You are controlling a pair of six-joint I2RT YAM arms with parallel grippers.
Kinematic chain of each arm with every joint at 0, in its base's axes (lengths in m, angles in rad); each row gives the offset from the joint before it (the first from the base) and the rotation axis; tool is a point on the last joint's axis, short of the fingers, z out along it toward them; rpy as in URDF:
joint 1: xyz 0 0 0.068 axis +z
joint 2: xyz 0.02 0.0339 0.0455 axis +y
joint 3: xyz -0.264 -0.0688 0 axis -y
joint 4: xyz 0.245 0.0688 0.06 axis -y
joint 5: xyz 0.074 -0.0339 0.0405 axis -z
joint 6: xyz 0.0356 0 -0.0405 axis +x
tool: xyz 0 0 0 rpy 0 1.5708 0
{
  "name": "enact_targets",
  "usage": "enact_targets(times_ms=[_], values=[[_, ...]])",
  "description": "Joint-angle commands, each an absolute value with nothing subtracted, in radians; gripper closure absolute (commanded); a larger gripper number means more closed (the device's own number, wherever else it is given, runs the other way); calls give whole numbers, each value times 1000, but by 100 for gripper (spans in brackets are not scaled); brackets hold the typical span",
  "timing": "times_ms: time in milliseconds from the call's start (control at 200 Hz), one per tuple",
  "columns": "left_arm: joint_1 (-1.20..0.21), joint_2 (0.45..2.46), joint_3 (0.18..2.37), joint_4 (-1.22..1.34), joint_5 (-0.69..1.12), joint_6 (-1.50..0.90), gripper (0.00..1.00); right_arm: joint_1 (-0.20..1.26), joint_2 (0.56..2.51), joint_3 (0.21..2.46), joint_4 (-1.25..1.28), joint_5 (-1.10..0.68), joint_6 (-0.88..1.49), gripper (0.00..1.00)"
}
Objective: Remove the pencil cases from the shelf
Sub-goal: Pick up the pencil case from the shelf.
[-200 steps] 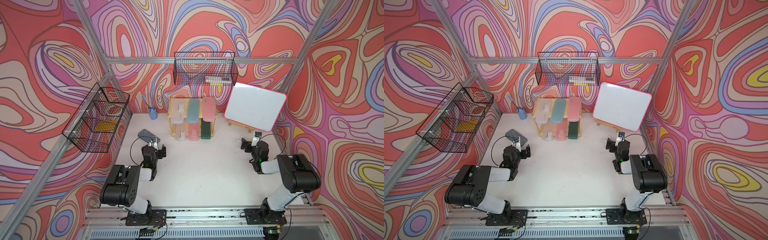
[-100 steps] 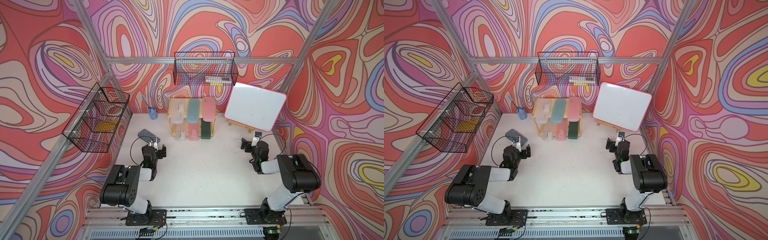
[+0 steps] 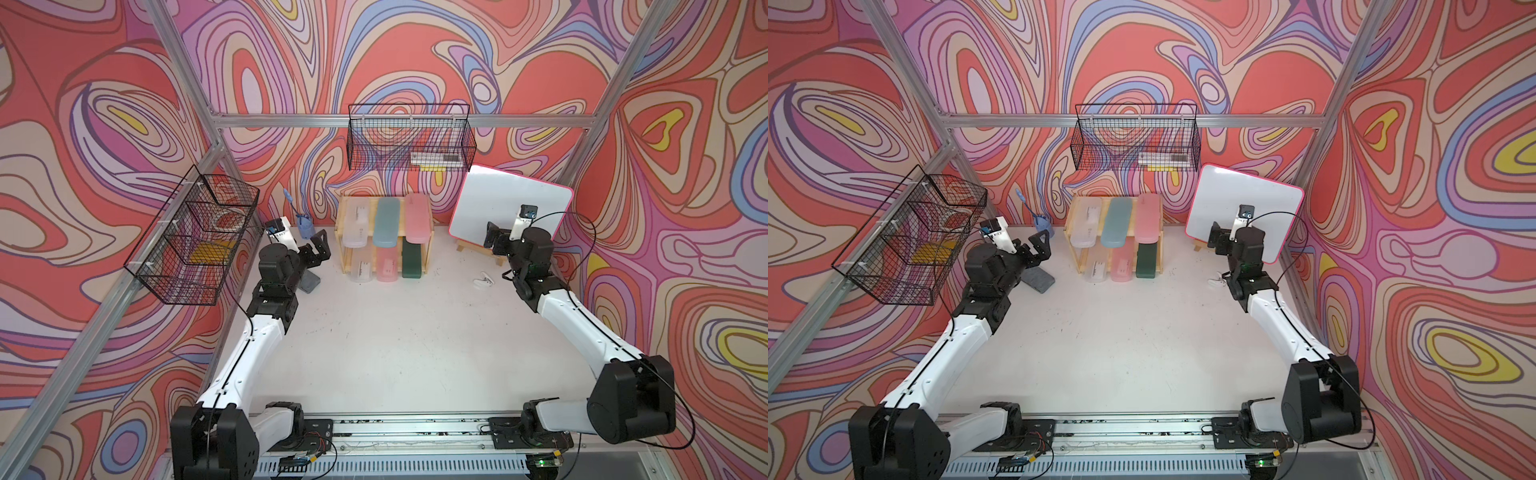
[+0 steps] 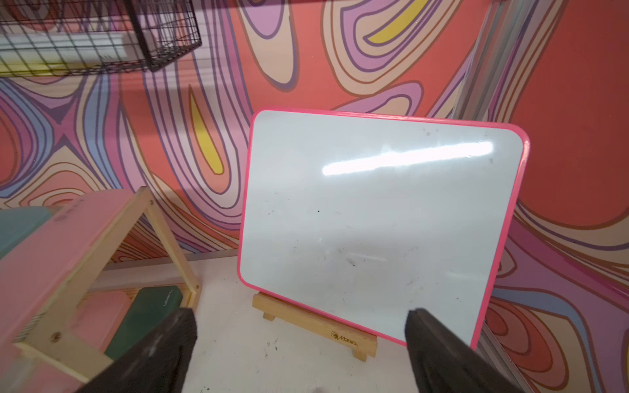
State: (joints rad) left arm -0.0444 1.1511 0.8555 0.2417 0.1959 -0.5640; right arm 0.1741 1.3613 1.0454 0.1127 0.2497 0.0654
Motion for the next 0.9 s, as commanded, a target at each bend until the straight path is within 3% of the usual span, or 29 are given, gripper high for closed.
enact_targets(times_ms=[0,195,486,661,896], values=[[-41,1164,733,284,437,-932,1,250,1381,1075,-132,321,86,2],[-44,1250,622,666,516,-1169,1,338,1414,1124,-184,343,130,2],[-53,1587,657,1228,489,-1498,1,369,1430,1147,-212,348,156,2],[-94,1706,749,1283,455,-1523,1,371,1442,1161,-212,351,151,2],[-147,1713,818,1188,434,-1488,2,372,1466,1183,-221,347,149,2]])
